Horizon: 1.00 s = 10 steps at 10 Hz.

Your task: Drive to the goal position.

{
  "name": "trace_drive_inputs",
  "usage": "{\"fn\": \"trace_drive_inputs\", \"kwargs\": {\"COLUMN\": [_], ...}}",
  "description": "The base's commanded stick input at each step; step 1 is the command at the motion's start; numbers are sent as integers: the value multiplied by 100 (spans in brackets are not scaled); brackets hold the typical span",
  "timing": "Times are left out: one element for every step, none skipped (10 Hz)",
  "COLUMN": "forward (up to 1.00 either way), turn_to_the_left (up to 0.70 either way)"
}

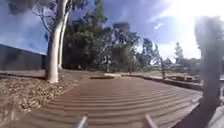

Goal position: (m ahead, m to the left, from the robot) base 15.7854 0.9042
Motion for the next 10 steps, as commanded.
{"fn": "trace_drive_inputs", "kwargs": {"forward": [100,100,100,100,100,100,100,100,100,100], "turn_to_the_left": [0,0,0,0,0,0,0,0,0,0]}}
